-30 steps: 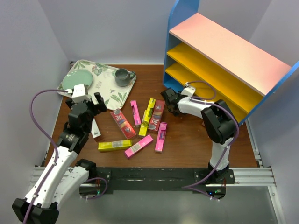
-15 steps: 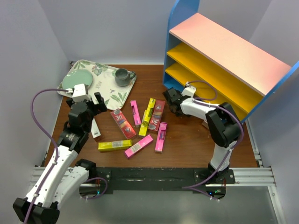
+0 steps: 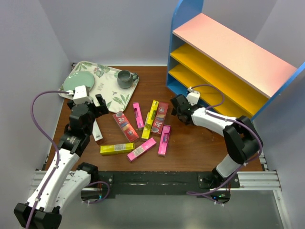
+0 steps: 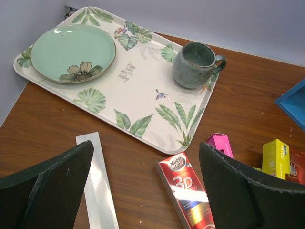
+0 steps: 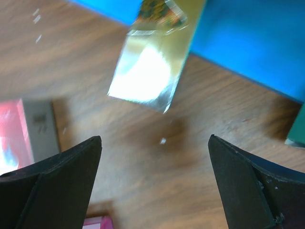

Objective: Place and organize the toothpastes onto the shelf
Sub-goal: Place the toothpaste on the shelf.

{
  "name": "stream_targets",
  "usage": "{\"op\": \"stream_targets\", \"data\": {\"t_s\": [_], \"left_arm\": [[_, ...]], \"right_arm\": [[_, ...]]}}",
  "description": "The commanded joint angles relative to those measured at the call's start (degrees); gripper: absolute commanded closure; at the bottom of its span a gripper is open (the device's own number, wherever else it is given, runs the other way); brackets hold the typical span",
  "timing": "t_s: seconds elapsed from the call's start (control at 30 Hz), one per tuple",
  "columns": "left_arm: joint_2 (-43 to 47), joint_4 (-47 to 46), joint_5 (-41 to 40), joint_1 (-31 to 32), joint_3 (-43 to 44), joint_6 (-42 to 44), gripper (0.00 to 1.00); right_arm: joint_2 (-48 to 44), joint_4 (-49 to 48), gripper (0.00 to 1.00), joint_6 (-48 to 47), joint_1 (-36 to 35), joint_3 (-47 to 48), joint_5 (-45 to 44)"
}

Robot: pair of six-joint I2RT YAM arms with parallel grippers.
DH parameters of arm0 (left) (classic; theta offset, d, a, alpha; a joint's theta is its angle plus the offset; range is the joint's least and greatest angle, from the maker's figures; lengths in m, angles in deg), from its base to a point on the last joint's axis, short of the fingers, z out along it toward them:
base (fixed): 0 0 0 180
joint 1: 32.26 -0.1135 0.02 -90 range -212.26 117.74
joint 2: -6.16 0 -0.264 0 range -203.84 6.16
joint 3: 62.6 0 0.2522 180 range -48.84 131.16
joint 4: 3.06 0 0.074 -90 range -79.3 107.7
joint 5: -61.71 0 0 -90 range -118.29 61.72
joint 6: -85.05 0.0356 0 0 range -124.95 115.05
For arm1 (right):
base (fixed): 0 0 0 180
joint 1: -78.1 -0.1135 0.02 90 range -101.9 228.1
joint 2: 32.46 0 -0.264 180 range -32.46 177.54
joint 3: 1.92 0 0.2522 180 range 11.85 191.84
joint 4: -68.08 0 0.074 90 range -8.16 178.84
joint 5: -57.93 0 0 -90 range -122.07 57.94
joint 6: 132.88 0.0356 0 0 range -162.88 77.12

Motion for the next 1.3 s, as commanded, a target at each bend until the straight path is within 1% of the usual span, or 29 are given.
{"op": "stream_targets", "data": {"t_s": [0.0, 0.1, 0.23, 0.3, 0.5, 0.77, 1.27], "left_arm": [[-0.03, -1.41, 0.39, -0.47, 0.12, 0.97, 0.03], [-0.03, -1.41, 0.4, -0.47, 0.12, 1.06, 0.03], [0.06, -1.15, 0.4, -0.47, 0.12, 1.06, 0.03], [0.15, -1.32, 0.31, -0.47, 0.03, 1.06, 0.03], [-0.03, -1.24, 0.57, -0.47, 0.03, 1.06, 0.03], [-0.38, -1.41, 0.48, -0.47, 0.03, 1.06, 0.03], [-0.73, -1.41, 0.22, -0.56, 0.12, 1.15, 0.03]], "right_arm": [[-4.71, -8.55, 0.02, -10.25, -1.42, -2.85, 7.55], [-5.34, -13.04, 0.02, -15.8, -1.42, -4.61, 12.57], [-3.24, -14.12, 0.02, -21.52, -1.42, -4.09, 17.22], [-2.44, -14.64, 0.02, -24.68, -1.42, -3.91, 18.02], [1.34, -16.92, 0.02, -30.14, -1.16, -2.06, 18.2], [8.19, -17.1, 0.02, -33.22, -0.63, 3.03, 15.04], [13.65, -17.81, 0.02, -37.17, 1.65, 9.19, 11.08]]}}
